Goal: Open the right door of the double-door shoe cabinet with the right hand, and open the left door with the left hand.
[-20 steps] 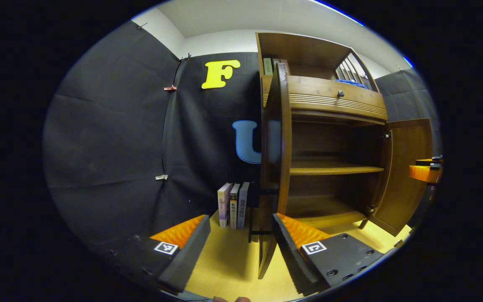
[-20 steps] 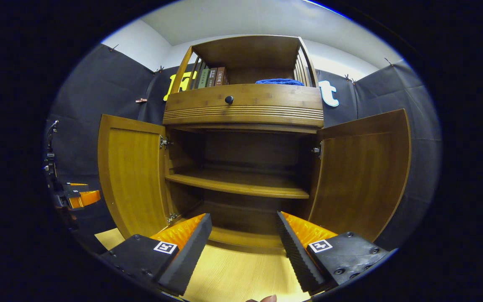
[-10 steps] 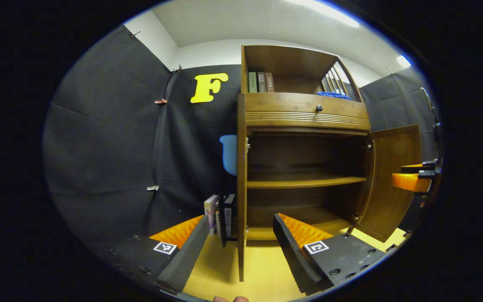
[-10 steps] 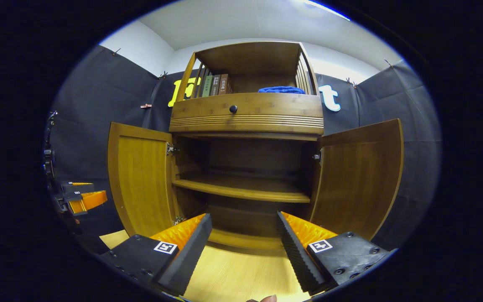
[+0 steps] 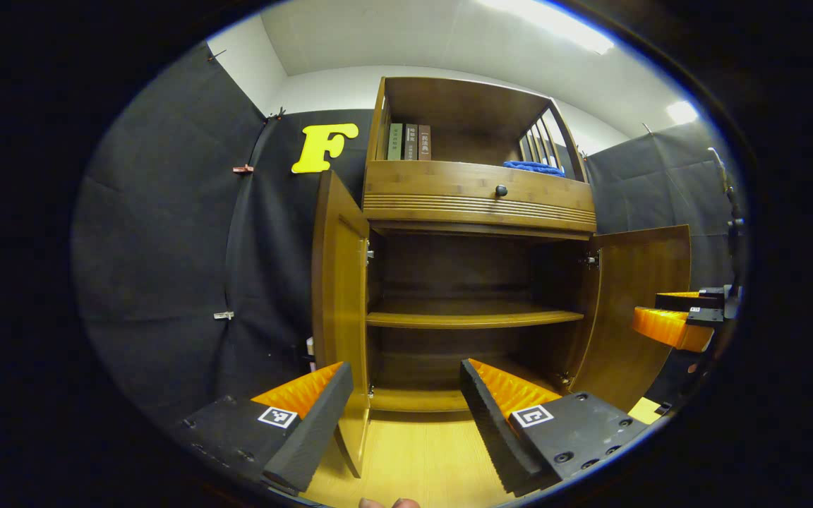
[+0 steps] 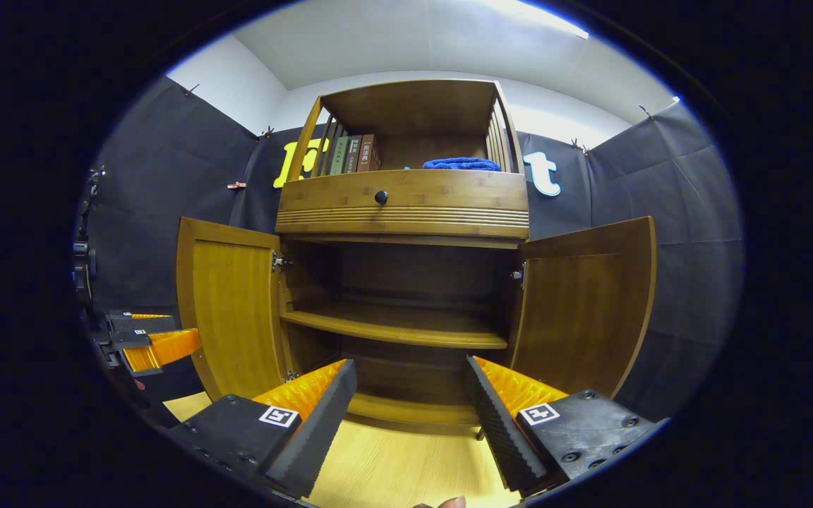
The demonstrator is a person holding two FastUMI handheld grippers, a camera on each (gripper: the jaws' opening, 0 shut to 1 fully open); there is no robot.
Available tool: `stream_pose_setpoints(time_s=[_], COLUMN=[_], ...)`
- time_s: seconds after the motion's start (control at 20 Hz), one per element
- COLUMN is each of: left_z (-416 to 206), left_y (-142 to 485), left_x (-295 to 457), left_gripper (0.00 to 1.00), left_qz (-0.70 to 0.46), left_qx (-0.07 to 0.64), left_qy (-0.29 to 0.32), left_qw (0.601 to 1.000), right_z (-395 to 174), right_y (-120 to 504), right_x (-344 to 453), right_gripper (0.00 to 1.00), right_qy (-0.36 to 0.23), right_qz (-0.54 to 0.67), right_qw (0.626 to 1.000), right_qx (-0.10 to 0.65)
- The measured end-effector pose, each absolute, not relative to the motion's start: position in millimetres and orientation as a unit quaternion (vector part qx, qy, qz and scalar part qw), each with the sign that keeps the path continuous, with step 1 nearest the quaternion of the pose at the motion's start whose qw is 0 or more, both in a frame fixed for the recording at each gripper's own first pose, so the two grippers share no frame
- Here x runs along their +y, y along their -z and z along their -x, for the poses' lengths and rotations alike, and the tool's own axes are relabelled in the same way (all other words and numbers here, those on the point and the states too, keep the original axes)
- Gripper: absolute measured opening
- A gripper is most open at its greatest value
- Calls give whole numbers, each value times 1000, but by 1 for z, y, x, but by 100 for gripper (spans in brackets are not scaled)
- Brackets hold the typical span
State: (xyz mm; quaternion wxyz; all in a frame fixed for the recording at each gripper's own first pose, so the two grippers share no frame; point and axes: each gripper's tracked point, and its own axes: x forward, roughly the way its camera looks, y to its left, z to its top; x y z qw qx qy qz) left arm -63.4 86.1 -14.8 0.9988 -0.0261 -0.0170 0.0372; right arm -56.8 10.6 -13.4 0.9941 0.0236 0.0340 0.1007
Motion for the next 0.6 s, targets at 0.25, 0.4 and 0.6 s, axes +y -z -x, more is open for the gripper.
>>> stream_pose_setpoints(time_s=[0.25, 0.4, 0.6], left_z=[52, 46, 43], left_y=[10, 8, 6], left_x=[68, 67, 69], left_gripper=[92, 92, 95], left_qz=[22, 21, 23], left_qx=[-14, -14, -14], left_qy=[-18, -16, -17], left_qw=[1000, 1000, 999], right_z=[58, 58, 58], right_y=[14, 12, 11], right_x=[8, 8, 9], right_gripper=[98, 99, 100], right_qy=[-90, -88, -87], right_qz=[-26, -24, -23], right_qw=[995, 995, 995], right_qx=[35, 34, 32])
